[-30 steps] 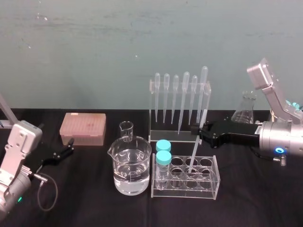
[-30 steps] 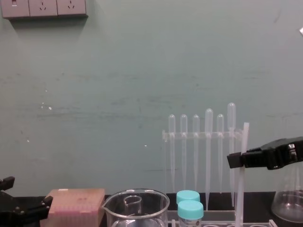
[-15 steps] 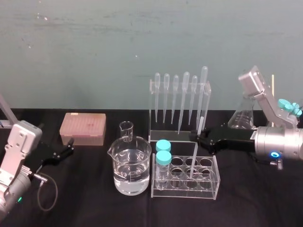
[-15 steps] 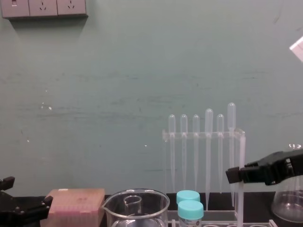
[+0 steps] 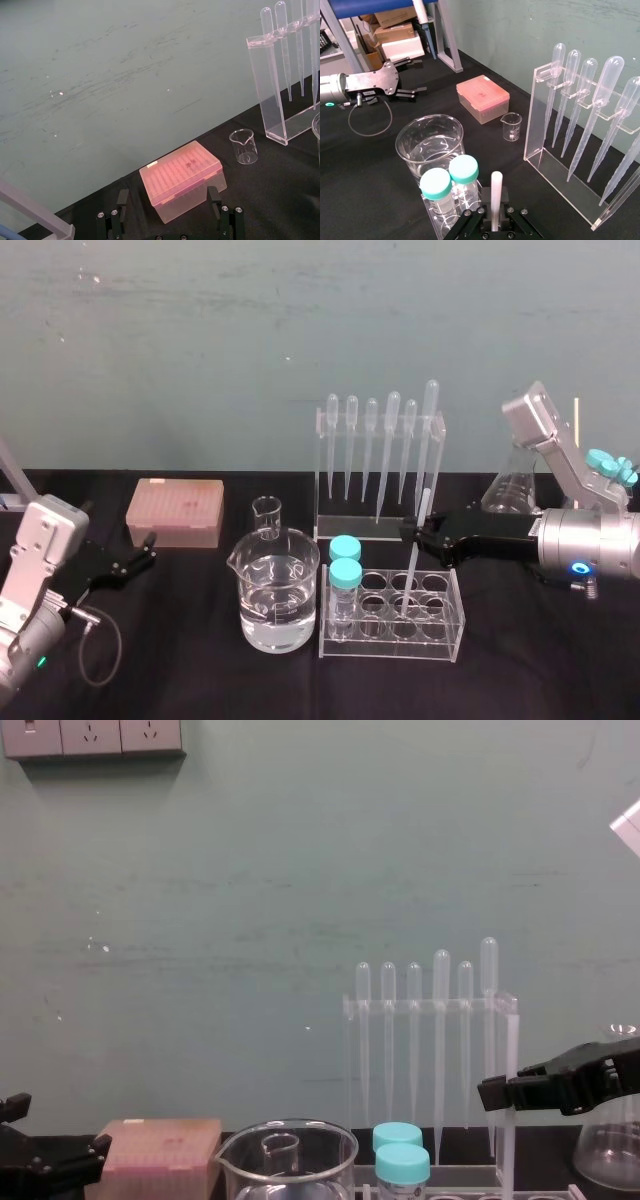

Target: Pick up the stirring rod with one hand, then place it down.

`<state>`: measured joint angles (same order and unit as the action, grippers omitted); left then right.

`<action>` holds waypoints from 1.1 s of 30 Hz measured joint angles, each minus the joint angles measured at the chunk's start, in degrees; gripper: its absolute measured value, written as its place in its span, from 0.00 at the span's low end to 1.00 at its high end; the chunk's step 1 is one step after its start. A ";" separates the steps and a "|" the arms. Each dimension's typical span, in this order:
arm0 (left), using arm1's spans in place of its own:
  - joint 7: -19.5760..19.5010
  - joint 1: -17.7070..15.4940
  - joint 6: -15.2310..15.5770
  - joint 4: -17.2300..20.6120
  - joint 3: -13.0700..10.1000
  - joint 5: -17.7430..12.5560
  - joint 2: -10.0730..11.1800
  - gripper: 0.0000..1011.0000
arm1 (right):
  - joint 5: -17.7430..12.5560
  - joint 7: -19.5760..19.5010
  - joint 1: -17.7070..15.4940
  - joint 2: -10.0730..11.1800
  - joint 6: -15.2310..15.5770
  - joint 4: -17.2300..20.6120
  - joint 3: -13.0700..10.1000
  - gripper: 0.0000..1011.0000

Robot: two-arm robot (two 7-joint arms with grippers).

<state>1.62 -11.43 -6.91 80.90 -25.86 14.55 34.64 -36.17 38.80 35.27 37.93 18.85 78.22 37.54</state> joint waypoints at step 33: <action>0.00 0.00 0.00 0.00 0.00 0.00 0.00 0.99 | -0.26 -0.07 -0.01 0.02 0.01 0.08 -0.12 0.99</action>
<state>1.62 -11.43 -6.91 80.90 -25.86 14.55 34.64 -36.43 38.73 35.26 37.94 18.86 78.30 37.42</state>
